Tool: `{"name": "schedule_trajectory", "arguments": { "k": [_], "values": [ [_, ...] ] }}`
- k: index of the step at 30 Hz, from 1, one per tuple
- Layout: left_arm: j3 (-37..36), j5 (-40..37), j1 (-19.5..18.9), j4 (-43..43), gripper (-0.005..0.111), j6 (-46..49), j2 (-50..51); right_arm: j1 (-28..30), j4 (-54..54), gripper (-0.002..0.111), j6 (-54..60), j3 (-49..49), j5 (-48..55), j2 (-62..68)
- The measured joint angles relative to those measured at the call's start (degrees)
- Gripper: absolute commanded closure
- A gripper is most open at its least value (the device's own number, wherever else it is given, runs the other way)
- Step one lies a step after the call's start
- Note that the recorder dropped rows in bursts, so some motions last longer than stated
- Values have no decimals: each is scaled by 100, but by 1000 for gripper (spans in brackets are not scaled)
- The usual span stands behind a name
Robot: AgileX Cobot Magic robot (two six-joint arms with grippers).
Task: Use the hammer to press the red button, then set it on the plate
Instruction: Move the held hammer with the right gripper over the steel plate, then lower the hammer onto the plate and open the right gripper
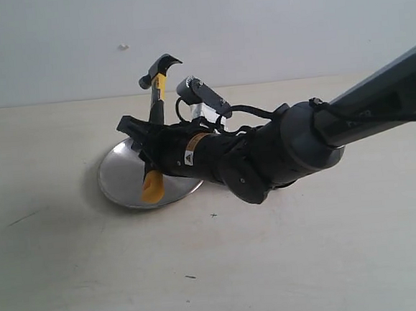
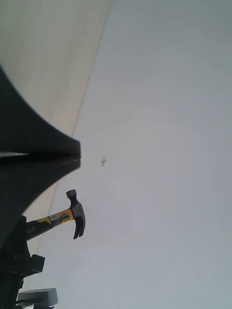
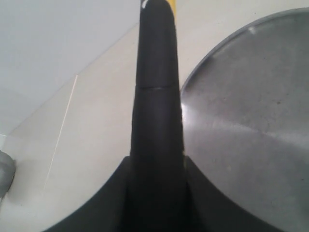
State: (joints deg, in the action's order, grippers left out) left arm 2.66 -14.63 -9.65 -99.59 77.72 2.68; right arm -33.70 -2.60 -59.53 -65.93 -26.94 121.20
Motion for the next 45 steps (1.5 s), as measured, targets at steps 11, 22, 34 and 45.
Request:
{"name": "schedule_trajectory", "arguments": {
  "k": [11, 22, 34, 45],
  "values": [
    [0, 0, 0, 0, 107, 0, 0, 0, 32, 108, 48, -137, 344, 56],
    [0, 0, 0, 0, 107, 0, 0, -9, 346, 108, 61, -226, 503, 228],
    [0, 0, 0, 0, 107, 0, 0, -22, -463, 108, -914, -770, 625, 877],
    [0, 0, 0, 0, 107, 0, 0, -22, -745, 108, -1364, -857, 644, 1001]
  ]
}}
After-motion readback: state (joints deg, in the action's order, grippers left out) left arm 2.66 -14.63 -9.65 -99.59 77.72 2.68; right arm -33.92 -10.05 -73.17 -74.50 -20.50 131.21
